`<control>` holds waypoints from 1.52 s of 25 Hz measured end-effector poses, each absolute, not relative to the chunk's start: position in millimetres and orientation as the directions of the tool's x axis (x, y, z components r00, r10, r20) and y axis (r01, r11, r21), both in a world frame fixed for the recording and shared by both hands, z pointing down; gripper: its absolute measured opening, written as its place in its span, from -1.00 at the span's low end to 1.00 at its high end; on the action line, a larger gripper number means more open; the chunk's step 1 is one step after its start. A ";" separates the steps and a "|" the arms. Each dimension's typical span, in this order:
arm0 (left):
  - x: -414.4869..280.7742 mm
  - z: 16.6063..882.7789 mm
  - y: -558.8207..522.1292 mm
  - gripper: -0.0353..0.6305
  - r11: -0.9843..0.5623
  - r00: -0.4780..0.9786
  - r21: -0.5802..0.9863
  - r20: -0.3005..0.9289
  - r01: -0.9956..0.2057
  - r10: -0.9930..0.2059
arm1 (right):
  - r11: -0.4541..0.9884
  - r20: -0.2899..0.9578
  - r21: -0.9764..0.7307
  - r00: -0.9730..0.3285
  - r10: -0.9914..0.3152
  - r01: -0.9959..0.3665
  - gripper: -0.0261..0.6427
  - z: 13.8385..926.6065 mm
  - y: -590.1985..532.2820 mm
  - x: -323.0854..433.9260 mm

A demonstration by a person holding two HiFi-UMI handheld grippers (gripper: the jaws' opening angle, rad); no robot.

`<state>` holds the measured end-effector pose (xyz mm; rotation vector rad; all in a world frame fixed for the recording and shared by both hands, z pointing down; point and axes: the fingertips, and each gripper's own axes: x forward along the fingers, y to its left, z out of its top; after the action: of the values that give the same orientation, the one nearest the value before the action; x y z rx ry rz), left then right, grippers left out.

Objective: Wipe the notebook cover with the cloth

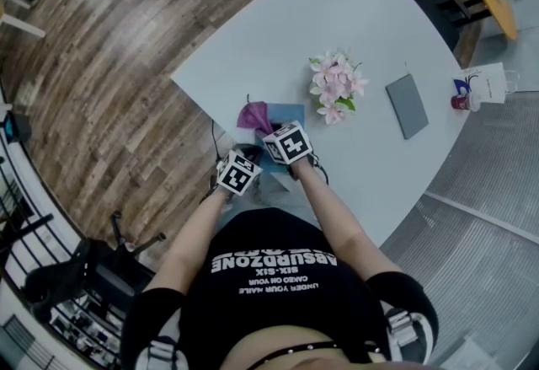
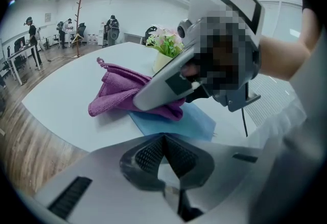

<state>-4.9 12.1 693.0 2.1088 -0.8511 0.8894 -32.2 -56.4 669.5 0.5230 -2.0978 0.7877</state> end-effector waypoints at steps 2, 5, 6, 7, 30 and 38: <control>-5.0 692.8 12.1 -0.85 -0.552 0.547 0.325 0.782 -0.768 -0.300 | 0.693 0.804 -0.367 -0.586 -0.099 -0.620 -0.66 668.8 -58.4 -28.3; -4.9 693.2 12.1 -0.85 -0.552 0.542 0.318 0.782 -0.771 -0.307 | 0.669 0.801 -0.374 -0.587 -0.116 -0.642 -0.66 669.2 -60.0 -21.6; -4.9 693.5 12.2 -0.85 -0.551 0.541 0.316 0.782 -0.772 -0.309 | 0.663 0.802 -0.373 -0.585 -0.122 -0.649 -0.66 669.5 -60.3 -19.3; -5.1 693.7 12.3 -0.85 -0.550 0.540 0.316 0.782 -0.773 -0.311 | 0.657 0.803 -0.371 -0.582 -0.128 -0.656 -0.66 669.9 -60.7 -17.0; -5.0 693.9 12.9 -0.85 -0.554 0.531 0.301 0.785 -0.776 -0.319 | 0.560 0.824 -0.337 -0.525 -0.214 -0.757 -0.66 670.5 -71.8 44.4; -3.2 694.9 14.0 -0.85 -0.570 0.530 0.289 0.787 -0.769 -0.315 | 0.523 0.828 -0.332 -0.508 -0.237 -0.785 -0.66 673.0 -72.5 66.1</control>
<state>-3.2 14.0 694.9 2.1347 -0.8755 0.9245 66.1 -72.5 673.0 0.8303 -2.0162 0.9342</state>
